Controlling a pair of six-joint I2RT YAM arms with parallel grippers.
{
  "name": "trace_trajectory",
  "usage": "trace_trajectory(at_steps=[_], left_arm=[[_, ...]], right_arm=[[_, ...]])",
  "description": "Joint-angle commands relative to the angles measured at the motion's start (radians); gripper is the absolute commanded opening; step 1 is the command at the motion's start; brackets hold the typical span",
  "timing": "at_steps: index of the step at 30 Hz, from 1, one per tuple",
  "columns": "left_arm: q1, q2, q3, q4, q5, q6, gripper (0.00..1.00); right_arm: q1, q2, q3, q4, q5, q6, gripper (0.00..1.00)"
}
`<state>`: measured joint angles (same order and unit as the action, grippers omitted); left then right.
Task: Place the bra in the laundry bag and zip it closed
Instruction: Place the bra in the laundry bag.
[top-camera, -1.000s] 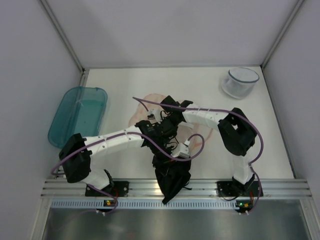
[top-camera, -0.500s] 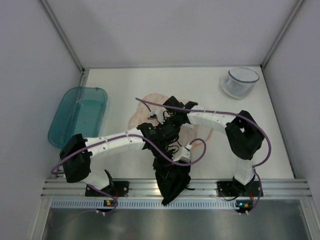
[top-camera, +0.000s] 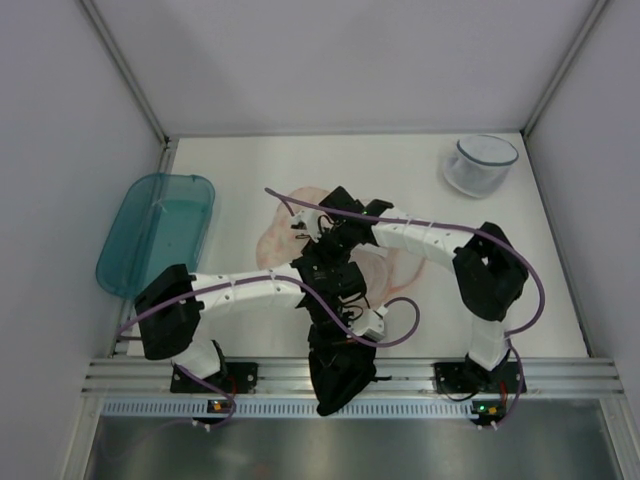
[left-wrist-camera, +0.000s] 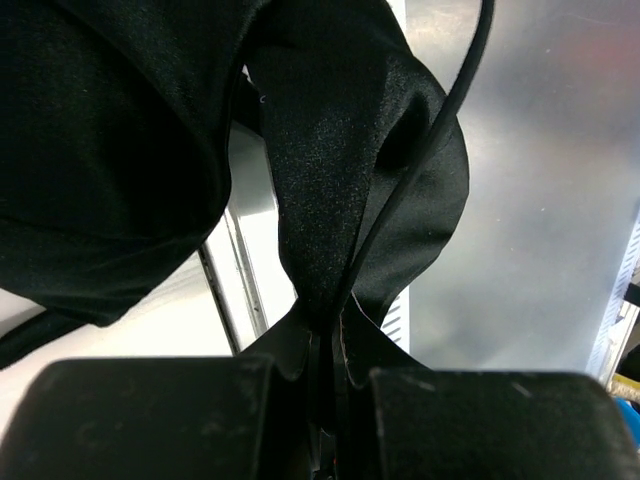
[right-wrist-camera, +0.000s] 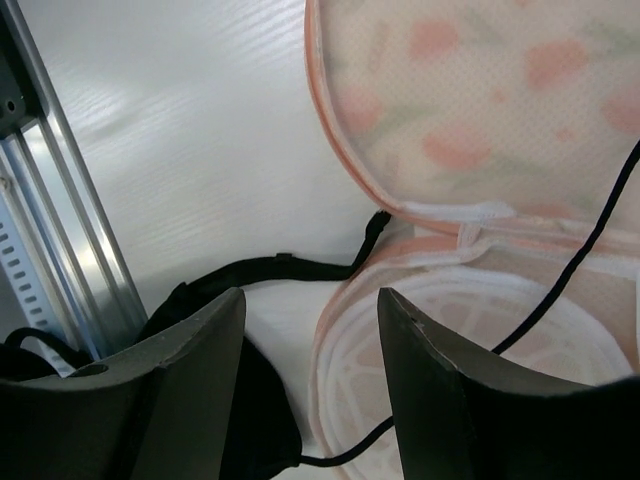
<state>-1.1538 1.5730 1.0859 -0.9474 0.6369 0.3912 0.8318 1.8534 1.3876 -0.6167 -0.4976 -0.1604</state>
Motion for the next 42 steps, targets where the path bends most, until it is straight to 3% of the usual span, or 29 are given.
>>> trace_trajectory(at_steps=[1,17,36,39,42], left_arm=[[-0.003,0.007,0.011,-0.008,-0.002,0.009,0.00],[-0.004,0.027,0.022,-0.007,0.001,0.012,0.00],[-0.004,0.042,0.025,-0.007,0.012,0.003,0.00],[-0.004,0.042,0.026,-0.007,0.012,0.006,0.00],[-0.004,0.039,0.025,-0.008,0.006,0.000,0.00]], right_arm=[[0.036,0.033,0.060,0.061,0.039,-0.011,0.56],[0.076,0.128,0.036,0.080,0.202,-0.045,0.47],[0.113,0.108,0.011,0.089,0.228,-0.067,0.32],[0.116,0.135,0.008,0.090,0.231,-0.067,0.28],[0.116,0.150,0.016,0.084,0.231,-0.071,0.15]])
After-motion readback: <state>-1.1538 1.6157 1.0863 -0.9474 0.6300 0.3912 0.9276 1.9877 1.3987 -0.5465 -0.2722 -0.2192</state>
